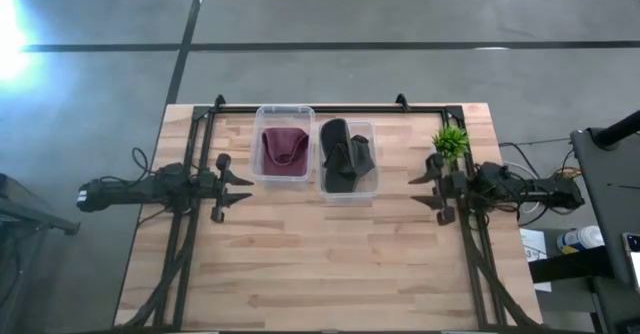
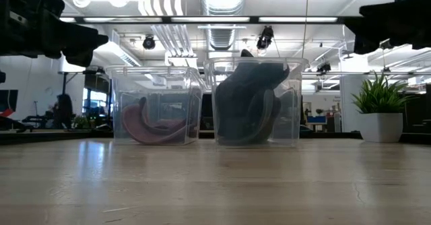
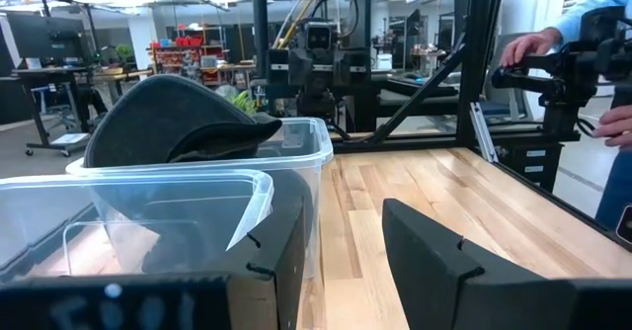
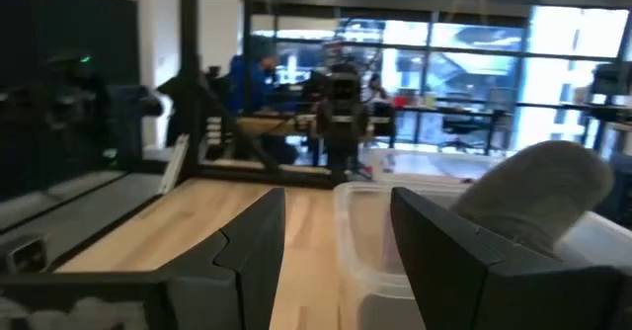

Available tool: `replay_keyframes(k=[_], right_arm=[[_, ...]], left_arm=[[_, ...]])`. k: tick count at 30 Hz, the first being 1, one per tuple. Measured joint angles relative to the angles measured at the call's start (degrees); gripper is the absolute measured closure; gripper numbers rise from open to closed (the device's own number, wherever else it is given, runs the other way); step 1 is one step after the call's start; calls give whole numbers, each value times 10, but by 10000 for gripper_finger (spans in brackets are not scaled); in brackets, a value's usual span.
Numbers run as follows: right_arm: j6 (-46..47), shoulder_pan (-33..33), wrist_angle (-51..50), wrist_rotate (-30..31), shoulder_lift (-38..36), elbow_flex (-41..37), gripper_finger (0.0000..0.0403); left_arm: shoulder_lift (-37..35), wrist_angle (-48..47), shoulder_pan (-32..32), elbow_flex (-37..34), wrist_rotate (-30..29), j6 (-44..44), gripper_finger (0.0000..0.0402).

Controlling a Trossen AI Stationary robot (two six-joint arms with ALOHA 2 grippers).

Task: Pick & Place hat
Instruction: Return to Home Position

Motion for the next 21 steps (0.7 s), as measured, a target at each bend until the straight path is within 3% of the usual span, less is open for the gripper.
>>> replay_keyframes(k=[8, 21], right_arm=[[1, -13, -65, -7, 0, 0, 223], [27, -12, -65, -6, 5, 0, 223]], left_arm=[[0, 0, 0, 0, 0, 0, 269], [0, 0, 0, 0, 0, 0, 269]])
